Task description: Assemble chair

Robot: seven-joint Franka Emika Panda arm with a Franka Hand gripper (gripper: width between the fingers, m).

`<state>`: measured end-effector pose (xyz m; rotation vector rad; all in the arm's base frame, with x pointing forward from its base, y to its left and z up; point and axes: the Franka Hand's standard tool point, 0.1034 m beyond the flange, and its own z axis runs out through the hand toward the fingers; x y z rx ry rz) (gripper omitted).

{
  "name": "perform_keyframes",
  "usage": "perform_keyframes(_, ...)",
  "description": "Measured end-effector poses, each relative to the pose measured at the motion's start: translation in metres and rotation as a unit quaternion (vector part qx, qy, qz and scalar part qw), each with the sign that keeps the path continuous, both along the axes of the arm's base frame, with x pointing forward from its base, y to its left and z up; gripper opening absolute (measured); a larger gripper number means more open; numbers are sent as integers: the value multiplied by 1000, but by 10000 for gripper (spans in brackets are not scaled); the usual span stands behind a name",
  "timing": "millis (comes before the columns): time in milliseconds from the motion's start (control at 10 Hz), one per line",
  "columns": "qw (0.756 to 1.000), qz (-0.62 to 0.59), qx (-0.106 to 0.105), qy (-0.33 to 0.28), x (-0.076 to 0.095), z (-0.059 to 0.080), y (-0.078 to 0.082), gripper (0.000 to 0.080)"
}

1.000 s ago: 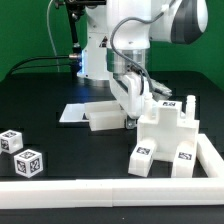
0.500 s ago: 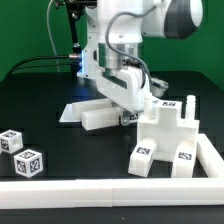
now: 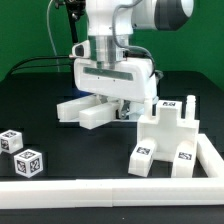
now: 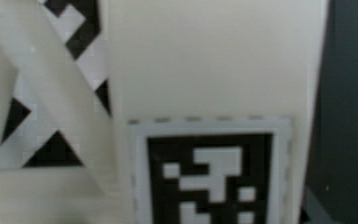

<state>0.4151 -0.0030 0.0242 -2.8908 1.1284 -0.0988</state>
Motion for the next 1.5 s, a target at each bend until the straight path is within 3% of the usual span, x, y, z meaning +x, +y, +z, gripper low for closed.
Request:
perform_keyframes(200,1000,17,6,8,0,0,3,282)
perform_keyframes(300,999,30,31,30,6,9,13,282)
perform_keyframes(500,996,46,67,36,28,51,27,282)
perform_keyframes(700,993,58,89,46,40,83,36,282)
perform_keyframes(800,994,60,86,41,47,91,39,282)
perform_keyframes(1000,994,62,82,44,43,84,36,282)
perform_keyframes(1100,994,71,66,46,44,78,35,282)
perform_keyframes(1200,992,106,26,62,49,60,36,282)
perform_keyframes(1300,985,139,21,97,68,73,40,282)
perform_keyframes(1400,982,161,23,100,93,106,41,282)
perform_keyframes(1500,978,176,15,112,111,126,47,282)
